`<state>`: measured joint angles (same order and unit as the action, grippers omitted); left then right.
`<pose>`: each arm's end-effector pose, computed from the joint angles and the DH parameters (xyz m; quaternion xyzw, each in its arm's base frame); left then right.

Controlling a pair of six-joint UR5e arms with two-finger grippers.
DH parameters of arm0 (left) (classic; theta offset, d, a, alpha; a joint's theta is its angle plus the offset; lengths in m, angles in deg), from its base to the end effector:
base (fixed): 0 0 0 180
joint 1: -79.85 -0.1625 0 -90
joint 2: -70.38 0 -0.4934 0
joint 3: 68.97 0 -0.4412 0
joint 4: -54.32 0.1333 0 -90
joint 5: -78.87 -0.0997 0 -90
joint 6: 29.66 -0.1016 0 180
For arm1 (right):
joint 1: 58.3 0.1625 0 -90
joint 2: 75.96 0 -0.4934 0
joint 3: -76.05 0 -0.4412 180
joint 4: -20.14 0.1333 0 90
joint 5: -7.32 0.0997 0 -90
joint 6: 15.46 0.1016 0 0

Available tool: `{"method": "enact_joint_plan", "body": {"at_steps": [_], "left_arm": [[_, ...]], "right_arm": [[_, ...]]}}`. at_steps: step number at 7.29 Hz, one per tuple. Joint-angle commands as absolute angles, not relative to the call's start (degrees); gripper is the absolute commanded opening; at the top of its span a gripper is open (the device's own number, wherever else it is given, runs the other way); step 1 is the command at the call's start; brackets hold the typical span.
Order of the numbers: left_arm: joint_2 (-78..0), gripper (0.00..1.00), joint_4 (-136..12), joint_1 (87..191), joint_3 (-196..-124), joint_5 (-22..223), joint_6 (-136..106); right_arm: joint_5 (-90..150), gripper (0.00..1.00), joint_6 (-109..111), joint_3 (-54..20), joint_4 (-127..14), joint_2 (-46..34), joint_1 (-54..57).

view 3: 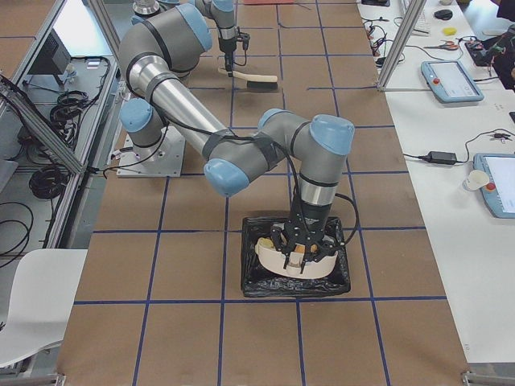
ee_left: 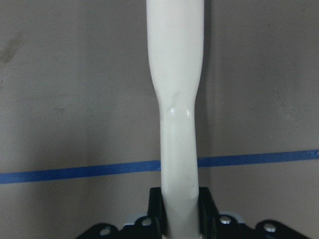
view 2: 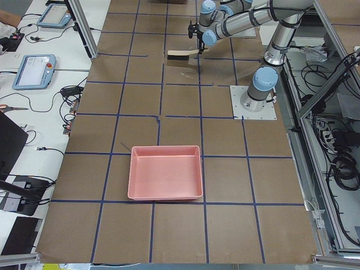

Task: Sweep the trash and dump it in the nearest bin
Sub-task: 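Tip the dustpan with the right gripper to dump the bread into the bin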

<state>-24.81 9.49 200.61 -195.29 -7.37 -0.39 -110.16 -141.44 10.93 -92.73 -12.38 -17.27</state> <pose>-0.3663 -0.3417 0.2667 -0.0140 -0.9989 0.0112 0.0444 -0.5364 -0.5813 0.5448 0.5599 -0.7744 -0.2253 0.1899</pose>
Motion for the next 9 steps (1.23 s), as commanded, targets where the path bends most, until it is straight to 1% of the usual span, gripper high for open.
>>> {"method": "enact_joint_plan", "body": {"at_steps": [1, 2, 3, 4, 5, 7, 8, 9], "left_arm": [[-25.1, 0.28, 9.5, 200.6, -195.2, -7.6, -0.3], [-25.5, 0.72, 9.7, 200.6, -195.3, -7.9, -0.6], [-25.6, 0.78, 9.7, 200.6, -195.3, -7.9, -0.4], [-25.6, 0.79, 9.6, 200.6, -195.3, -7.7, -0.4], [-25.6, 0.81, 9.6, 200.6, -195.3, -7.8, -0.3], [-25.5, 0.84, 9.8, 200.6, -195.2, -8.1, -0.3], [-25.0, 0.87, 10.0, 200.1, -194.5, -8.0, -0.4], [-24.1, 0.92, 9.5, 199.6, -192.7, -8.0, -0.4]], "right_arm": [[-109.6, 0.00, -141.4, 9.4, -93.1, -10.7, -17.2], [-107.4, 0.00, -141.1, 9.5, -91.6, -10.1, -17.2], [-101.8, 0.00, -140.7, 8.9, -88.2, -7.4, -17.3], [-100.0, 0.00, -136.6, 8.9, -81.3, -4.4, -17.2], [-97.4, 0.00, -129.5, 8.3, -76.3, -3.2, -16.9], [-90.4, 0.00, -119.4, 2.5, -75.0, -0.7, -14.5], [-89.8, 0.00, -112.1, -1.7, -74.7, 1.1, -10.9], [-88.0, 0.00, -107.0, -5.6, -74.8, 2.2, -7.2]]}}
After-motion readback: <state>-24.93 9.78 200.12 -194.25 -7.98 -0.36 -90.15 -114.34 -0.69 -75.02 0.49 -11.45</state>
